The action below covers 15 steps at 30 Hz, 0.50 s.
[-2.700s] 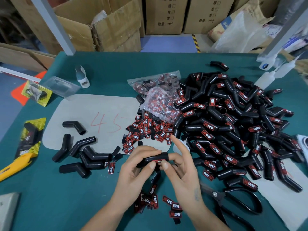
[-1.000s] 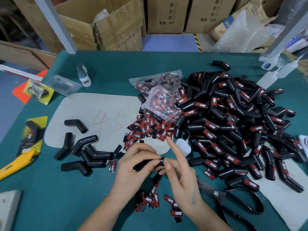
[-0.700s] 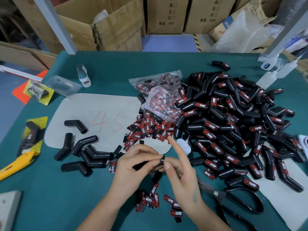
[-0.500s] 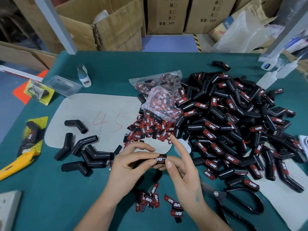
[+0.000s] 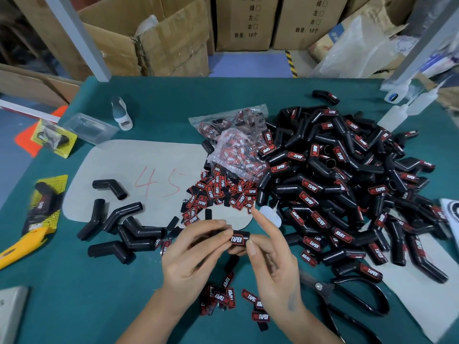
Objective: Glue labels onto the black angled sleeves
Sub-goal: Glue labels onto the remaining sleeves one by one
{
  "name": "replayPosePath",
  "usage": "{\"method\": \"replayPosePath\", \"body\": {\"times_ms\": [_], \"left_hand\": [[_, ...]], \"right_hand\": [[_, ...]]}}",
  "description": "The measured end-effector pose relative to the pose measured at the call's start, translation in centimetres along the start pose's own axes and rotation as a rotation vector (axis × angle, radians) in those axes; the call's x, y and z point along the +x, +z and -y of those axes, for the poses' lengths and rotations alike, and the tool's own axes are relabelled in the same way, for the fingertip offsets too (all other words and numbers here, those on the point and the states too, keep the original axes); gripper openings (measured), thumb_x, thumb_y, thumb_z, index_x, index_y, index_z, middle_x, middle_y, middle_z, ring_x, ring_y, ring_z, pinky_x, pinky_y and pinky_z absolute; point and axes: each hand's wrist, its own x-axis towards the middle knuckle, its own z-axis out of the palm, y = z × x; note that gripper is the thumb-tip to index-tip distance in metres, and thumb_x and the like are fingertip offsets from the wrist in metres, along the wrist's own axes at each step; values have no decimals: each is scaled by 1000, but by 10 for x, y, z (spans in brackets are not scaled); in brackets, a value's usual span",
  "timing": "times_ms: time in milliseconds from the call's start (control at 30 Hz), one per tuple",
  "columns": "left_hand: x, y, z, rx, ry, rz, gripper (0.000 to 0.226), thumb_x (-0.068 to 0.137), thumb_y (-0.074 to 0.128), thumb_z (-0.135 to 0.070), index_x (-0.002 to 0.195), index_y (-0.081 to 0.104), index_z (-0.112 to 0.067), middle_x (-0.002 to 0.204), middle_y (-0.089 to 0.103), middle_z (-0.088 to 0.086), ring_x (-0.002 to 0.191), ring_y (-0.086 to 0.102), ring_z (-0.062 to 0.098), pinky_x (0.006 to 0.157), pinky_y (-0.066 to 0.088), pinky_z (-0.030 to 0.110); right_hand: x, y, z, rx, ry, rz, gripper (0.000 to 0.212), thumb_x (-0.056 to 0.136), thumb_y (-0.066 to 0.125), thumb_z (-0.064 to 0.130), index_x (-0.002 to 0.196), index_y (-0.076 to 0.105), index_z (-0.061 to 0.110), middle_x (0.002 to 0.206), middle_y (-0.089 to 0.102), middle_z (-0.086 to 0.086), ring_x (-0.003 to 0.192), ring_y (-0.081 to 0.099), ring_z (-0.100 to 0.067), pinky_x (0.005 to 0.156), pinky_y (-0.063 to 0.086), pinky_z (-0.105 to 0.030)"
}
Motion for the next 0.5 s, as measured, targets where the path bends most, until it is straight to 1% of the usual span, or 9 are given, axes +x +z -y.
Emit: {"method": "replayPosePath", "body": {"times_ms": [67, 133, 200, 267, 300, 367, 433, 467, 500], "left_hand": [[-2, 1, 2, 36, 60, 12, 25, 97, 71, -2, 122, 74, -2, 131, 66, 5, 112, 72, 25, 94, 57, 32], [-1, -1, 4, 88, 132, 21, 29, 103, 66, -5, 132, 68, -5, 135, 65, 8, 117, 70, 25, 96, 57, 33], [1, -3, 5, 80, 185, 50, 36, 109, 55, -14, 144, 59, -8, 143, 59, 13, 124, 66, 30, 101, 55, 38], [4, -8, 6, 25, 178, 38, 44, 111, 44, -22, 155, 50, -16, 151, 51, 13, 130, 60, 40, 105, 51, 48], [7, -12, 8, 41, 143, -15, 44, 111, 42, -22, 155, 50, -18, 152, 50, 10, 131, 58, 41, 107, 49, 50], [15, -28, 20, 200, -9, -150, 39, 111, 43, -20, 145, 61, -18, 147, 52, -1, 130, 57, 35, 105, 49, 47], [25, -50, 39, 414, -205, -225, 33, 108, 49, -21, 133, 70, -21, 137, 55, -9, 126, 54, 26, 98, 49, 44], [29, -61, 48, 519, -273, -220, 31, 105, 53, -20, 129, 72, -23, 132, 56, -7, 122, 52, 25, 98, 47, 40], [30, -69, 56, 619, -313, -185, 28, 102, 58, -17, 125, 74, -22, 126, 58, -3, 118, 50, 27, 100, 43, 35]], "right_hand": [[-1, -2, -1, -58, -29, 3, 47, 109, 53, 27, 155, 45, 31, 104, 77, 8, 101, 76, -17, 95, 55, -25], [0, -1, 0, -133, -63, -10, 45, 108, 56, 29, 151, 48, 39, 107, 76, 12, 103, 75, -13, 95, 56, -27], [3, -2, 1, -209, -185, -80, 41, 107, 59, 29, 144, 52, 44, 115, 73, 21, 105, 73, -5, 92, 57, -24], [9, -14, 3, -262, -354, -189, 29, 107, 60, 27, 132, 61, 41, 120, 64, 26, 105, 67, -1, 87, 55, -18], [13, -24, 3, -301, -417, -264, 22, 106, 62, 25, 125, 64, 37, 121, 62, 25, 106, 64, -3, 86, 53, -19], [25, -48, 0, -336, -459, -448, 22, 104, 65, 18, 123, 67, 29, 123, 62, 23, 105, 63, -8, 86, 54, -24], [39, -67, 1, -261, -390, -631, 35, 102, 67, 14, 127, 67, 39, 121, 66, 21, 105, 66, -11, 91, 57, -25], [46, -74, 1, -242, -330, -694, 34, 102, 68, 16, 125, 67, 41, 119, 68, 21, 107, 66, -9, 94, 56, -24], [54, -81, -2, -269, -283, -737, 29, 103, 68, 18, 123, 68, 39, 117, 68, 22, 107, 66, -5, 95, 55, -22]]}}
